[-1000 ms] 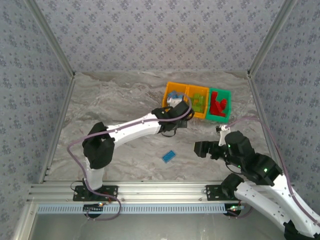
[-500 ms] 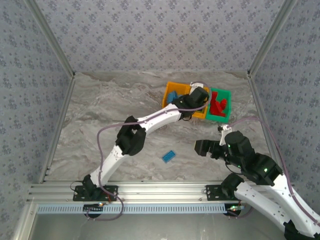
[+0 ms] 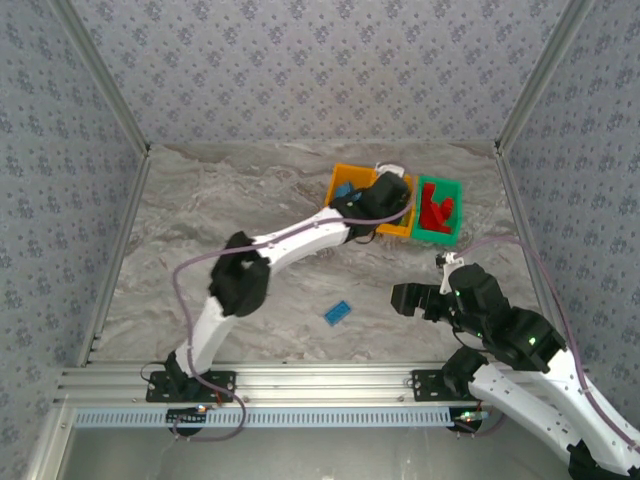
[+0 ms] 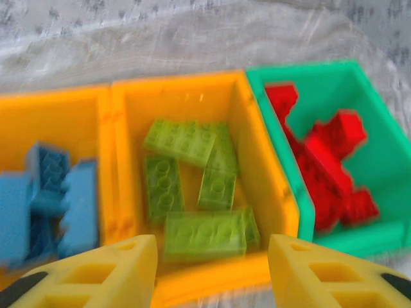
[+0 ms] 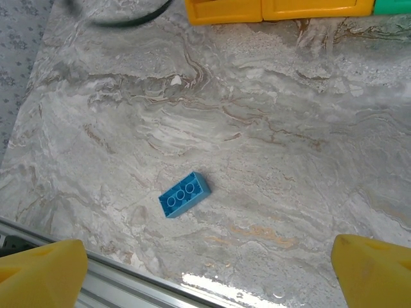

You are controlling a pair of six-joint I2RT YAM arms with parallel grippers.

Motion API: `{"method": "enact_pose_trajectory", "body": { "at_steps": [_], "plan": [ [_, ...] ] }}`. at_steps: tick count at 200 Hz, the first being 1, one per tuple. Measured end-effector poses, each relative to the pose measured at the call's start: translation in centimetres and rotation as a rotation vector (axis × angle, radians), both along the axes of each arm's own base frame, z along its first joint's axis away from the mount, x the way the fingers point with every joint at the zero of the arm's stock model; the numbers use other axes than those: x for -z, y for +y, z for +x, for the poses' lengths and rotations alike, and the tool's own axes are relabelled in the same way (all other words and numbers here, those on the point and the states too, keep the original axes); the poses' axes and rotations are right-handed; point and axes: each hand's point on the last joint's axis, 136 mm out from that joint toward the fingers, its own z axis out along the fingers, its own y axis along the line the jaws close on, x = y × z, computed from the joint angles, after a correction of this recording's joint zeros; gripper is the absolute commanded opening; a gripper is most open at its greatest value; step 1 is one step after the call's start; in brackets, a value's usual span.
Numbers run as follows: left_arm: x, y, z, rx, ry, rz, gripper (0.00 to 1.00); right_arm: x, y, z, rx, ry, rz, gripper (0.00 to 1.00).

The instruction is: Sort the legos into containers by color

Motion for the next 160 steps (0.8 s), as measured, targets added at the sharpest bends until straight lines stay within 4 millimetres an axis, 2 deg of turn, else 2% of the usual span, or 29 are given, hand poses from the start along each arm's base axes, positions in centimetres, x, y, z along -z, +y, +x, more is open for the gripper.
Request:
{"method": "enact_pose_trajectory", "body": {
  "at_steps": [19,40,57,69,77,92,116,138,160],
  "plan": [
    [-2.7,4.5,-3.7,0.020,-0.024,-0.043,0.51,0.4,0.1,0.0,-0.004,0.011,-0.008,1.00],
    [-8.2,9.8,-7.8,0.039,-0.116,-0.119,0.55,1.8,1.0,0.1,-0.030,0.059,-0.042,1.00],
    [-12.8,14.5,-10.9,0.053,-0.233,-0.151,0.57,3.7,2.7,0.4,-0.076,0.112,-0.084,1.00],
    [-15.0,17.9,-13.1,0.063,-0.309,-0.156,0.58,5.0,4.3,0.5,-0.119,0.141,-0.120,1.00],
    [-15.7,19.9,-14.4,0.079,-0.352,-0.142,0.61,5.9,5.5,0.6,-0.150,0.159,-0.146,1.00],
    [-15.3,23.1,-16.6,0.131,-0.400,-0.076,0.72,7.7,7.9,0.6,-0.206,0.183,-0.199,1.00],
    [-11.4,26.0,-20.9,0.351,-0.430,0.098,0.86,11.3,10.7,0.9,-0.263,0.229,-0.325,1.00],
    [-7.7,27.3,-23.4,0.496,-0.449,0.198,0.99,13.5,12.5,1.4,-0.303,0.246,-0.441,1.00],
    [-4.3,27.5,-24.7,0.623,-0.453,0.292,0.99,15.0,13.9,2.0,-0.347,0.240,-0.521,1.00]
  ]
}}
